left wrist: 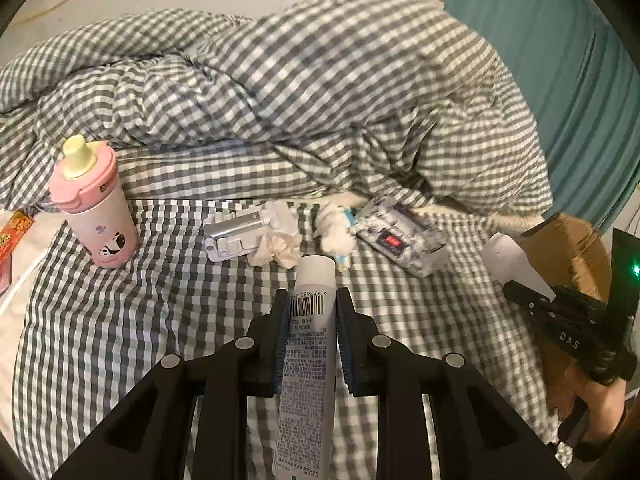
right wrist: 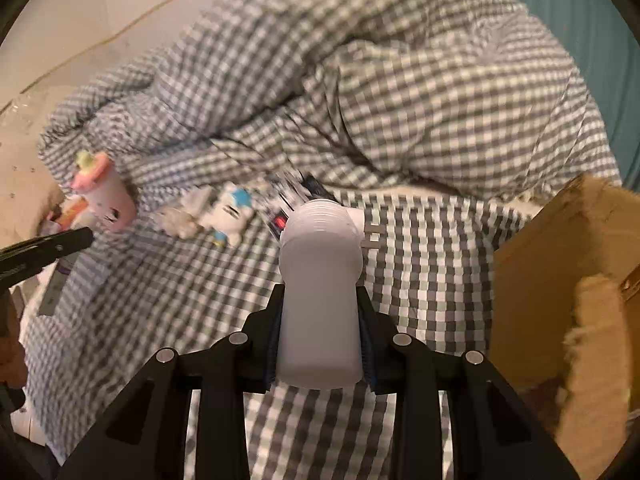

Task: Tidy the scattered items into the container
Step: 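Lift the tube and roll-on bottle and carry both toward the cardboard box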

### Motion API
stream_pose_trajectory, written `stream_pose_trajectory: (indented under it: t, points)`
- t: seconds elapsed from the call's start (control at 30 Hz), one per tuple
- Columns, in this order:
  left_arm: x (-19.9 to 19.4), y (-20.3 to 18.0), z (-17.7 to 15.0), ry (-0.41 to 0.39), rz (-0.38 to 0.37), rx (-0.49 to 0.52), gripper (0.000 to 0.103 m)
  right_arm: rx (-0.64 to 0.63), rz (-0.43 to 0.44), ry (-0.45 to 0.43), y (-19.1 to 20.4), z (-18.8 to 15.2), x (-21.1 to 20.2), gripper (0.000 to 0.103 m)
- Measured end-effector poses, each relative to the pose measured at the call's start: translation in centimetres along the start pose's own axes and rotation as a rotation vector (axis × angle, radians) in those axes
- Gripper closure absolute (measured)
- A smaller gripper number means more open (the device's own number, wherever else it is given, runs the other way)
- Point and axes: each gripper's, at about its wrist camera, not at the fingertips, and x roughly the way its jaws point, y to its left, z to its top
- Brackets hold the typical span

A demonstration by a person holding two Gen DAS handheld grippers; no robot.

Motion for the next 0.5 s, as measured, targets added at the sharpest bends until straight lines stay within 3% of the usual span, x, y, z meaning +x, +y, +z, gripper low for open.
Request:
stream_pose_trajectory:
  t: [0.5]
  points:
    - [-10.4,-6.1,-1.1,-0.166,0.034,0.003,0.081,-0.052,0.043,-0.210,2.0,0.8,-13.8,0.072]
